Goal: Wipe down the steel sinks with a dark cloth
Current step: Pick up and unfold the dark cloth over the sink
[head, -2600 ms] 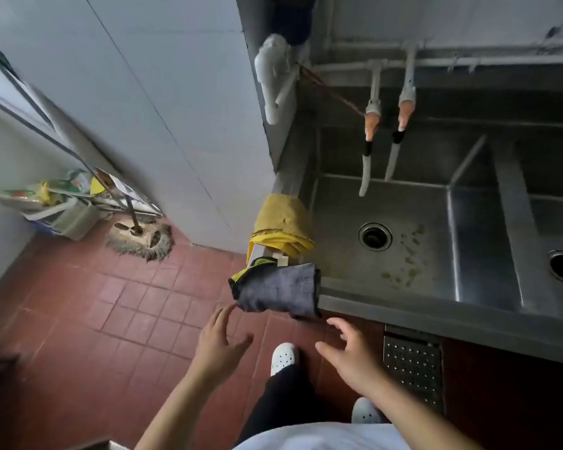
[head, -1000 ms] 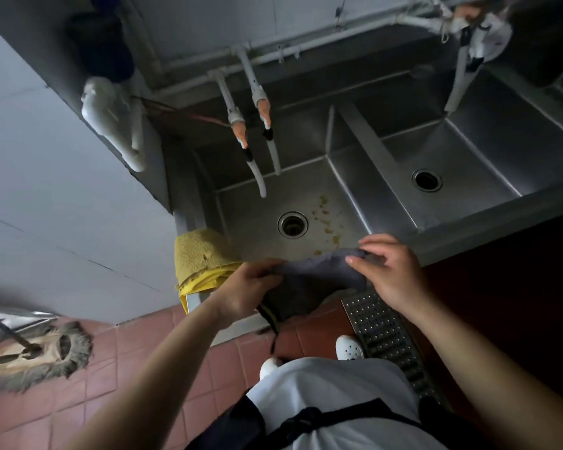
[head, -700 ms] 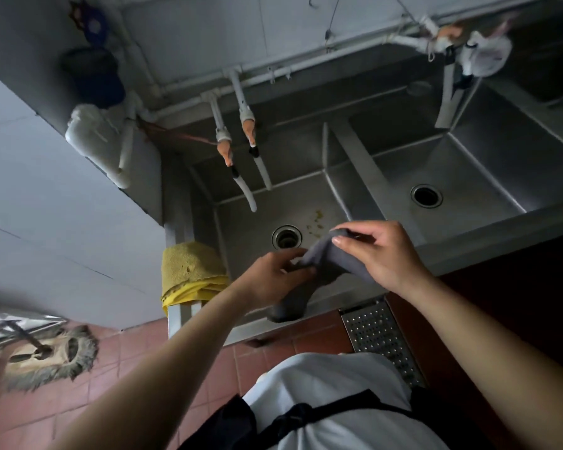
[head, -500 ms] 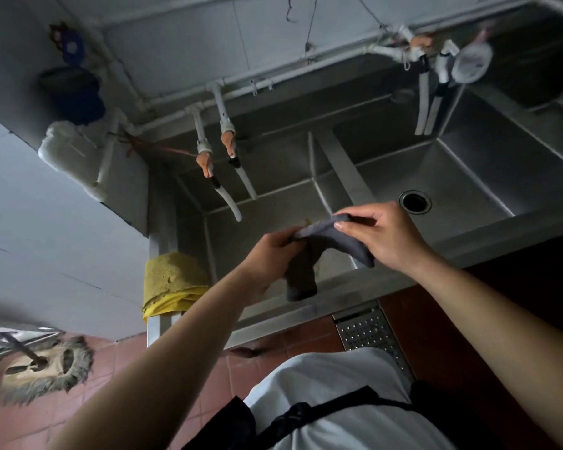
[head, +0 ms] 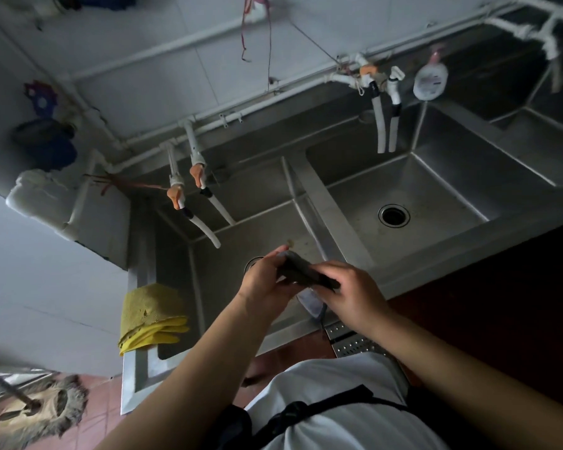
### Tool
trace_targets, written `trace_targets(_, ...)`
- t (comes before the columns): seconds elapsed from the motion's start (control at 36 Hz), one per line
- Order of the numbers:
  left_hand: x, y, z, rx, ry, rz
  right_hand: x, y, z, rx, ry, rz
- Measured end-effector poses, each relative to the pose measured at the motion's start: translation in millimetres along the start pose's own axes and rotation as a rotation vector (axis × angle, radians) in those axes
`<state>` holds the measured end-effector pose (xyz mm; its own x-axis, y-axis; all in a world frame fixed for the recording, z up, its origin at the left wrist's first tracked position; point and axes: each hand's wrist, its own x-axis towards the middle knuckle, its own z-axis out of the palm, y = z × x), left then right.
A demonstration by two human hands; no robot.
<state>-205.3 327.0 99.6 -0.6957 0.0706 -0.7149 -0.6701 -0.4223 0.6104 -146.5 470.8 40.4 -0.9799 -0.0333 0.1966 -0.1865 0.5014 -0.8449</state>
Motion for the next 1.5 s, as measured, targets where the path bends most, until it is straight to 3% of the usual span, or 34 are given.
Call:
trace_targets(0.08, 0, 4, 4, 0.054, -0.078, -0.022, 10, 2, -12, -0.009, 0.003, 0.043)
trace_targets(0.17, 1, 9, 1, 0.176, -0.165, 0.023, 20, 0, -25, 0.165, 0.004, 0.128)
trace_targets(0.31, -1, 18, -16, 0.653, -0.379, 0.427, 39, -12, -55, 0.452, -0.161, 0.168)
trace_targets(0.39, -8, 22, -21, 0.566, -0.552, 0.507, 48, -23, -70, 0.66, -0.27, 0.2)
trace_targets(0.47, -16, 26, -24, 0.549, -0.491, 0.692, 54, -26, -76, 0.816, -0.188, 0.234)
trace_targets(0.53, -19, 28, -28, 0.534, -0.454, 0.724, 53, -22, -72, 0.823, -0.203, 0.252)
trace_targets(0.67, -22, 30, -46, 0.527, -0.415, 0.653, 37, -18, -38, 0.807, -0.412, 0.256)
trace_targets(0.83, -26, 35, -70, 0.397, -0.537, 0.431, 42, -25, -16, 0.749, -0.399, 0.203)
trace_targets(0.97, -23, 29, -78, 0.4, -0.226, 0.39, 46, -19, 6, 0.817, -0.451, 0.342)
trace_targets(1.14, -24, 20, -91, 0.542, 0.141, 0.494, 55, -10, 45, 0.744, -0.185, 0.474)
trace_targets(1.28, -17, 20, -100, 0.497, 0.08, 0.365, 74, -17, 77, 0.537, 0.028, 0.465)
trace_targets(1.39, 12, 23, -101, 0.236, -0.085, 0.14, 83, -32, 104, 0.358, -0.198, 0.395)
trace_targets(1.5, 45, 33, -120, -0.004, -0.007, -0.022, 96, -39, 130, 0.252, -0.469, 0.402)
